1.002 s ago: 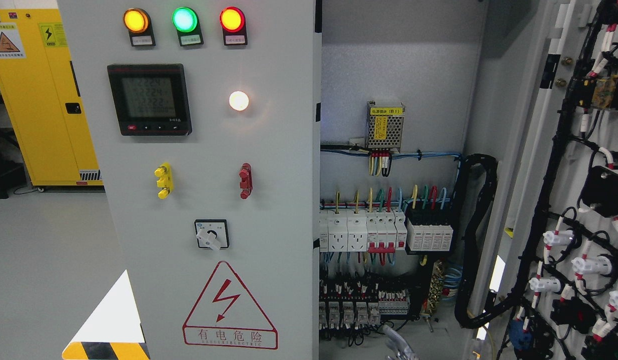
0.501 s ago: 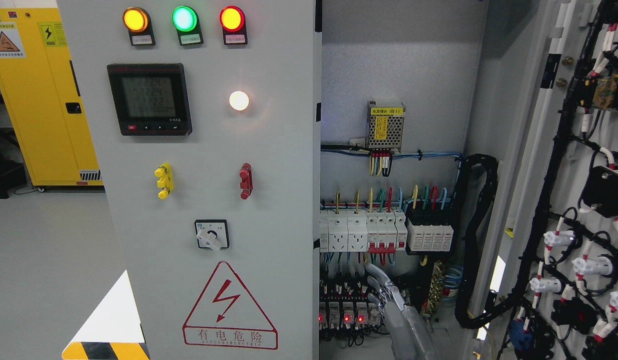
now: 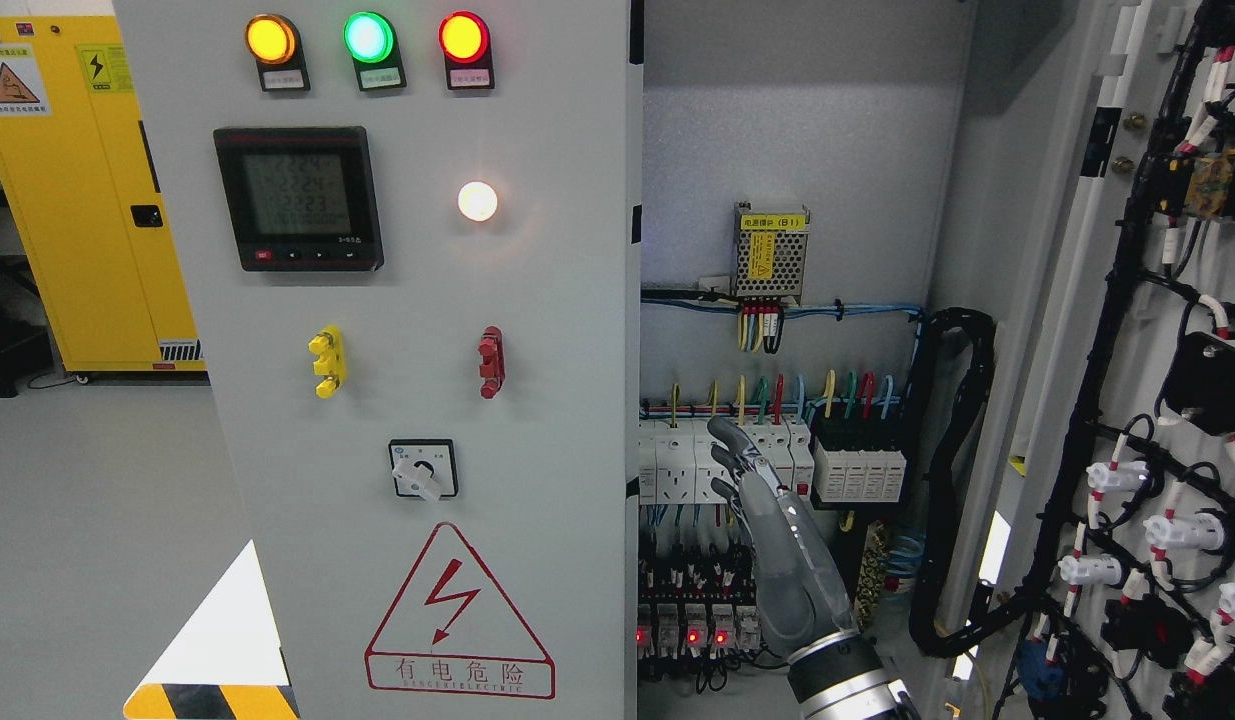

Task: Open door with both hands
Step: 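Reach the right hand up to the inner edge of the lamp door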

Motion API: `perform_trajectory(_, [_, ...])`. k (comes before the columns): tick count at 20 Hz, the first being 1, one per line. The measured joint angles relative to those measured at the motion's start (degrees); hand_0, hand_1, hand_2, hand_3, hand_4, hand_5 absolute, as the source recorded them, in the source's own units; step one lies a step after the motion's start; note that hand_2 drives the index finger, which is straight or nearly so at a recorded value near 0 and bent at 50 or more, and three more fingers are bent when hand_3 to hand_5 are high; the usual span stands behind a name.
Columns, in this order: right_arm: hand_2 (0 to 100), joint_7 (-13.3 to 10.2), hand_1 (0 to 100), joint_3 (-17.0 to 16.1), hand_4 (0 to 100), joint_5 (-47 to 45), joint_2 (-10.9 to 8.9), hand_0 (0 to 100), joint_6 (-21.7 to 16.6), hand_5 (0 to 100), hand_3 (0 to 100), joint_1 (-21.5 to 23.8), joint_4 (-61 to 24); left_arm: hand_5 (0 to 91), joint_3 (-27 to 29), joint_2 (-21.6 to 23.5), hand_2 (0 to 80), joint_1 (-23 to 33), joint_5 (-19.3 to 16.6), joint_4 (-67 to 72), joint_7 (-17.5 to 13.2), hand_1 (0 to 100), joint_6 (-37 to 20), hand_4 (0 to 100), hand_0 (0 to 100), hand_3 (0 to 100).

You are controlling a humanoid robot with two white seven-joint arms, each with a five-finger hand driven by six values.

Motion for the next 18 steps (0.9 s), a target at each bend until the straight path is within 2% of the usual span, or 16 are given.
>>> perform_trajectory(5, [0, 0.23, 0, -0.45, 0, -1.16, 0.36, 26, 0.08, 0, 0, -4.15, 5.39, 0.0, -0.01, 0.0, 0.0, 0.0, 0.0, 0.0, 0.03, 0, 0.0, 0, 0, 0])
perform_trajectory(7, [0, 2.15, 0, -0.87, 0, -1.4, 0.46, 26, 0.09, 0, 0, -5.71, 7.31, 0.0, -0.01, 0.0, 0.0, 0.0, 0.0, 0.0, 0.03, 0, 0.0, 0, 0, 0])
perform_trajectory(13, [0, 4.58, 0, -2.25, 0, -2.02, 0.64, 26, 0.1, 0, 0, -9.24, 11.95, 0.0, -0.01, 0.0, 0.0, 0.0, 0.0, 0.0, 0.04, 0, 0.0, 0, 0, 0])
perform_trajectory(18, [0, 7.79, 0, -3.46, 0, -3.75, 0.65, 26, 0.13, 0, 0, -10.94, 14.75, 0.0, 0.01, 0.0, 0.0, 0.0, 0.0, 0.01, 0.04, 0, 0.01, 0, 0, 0])
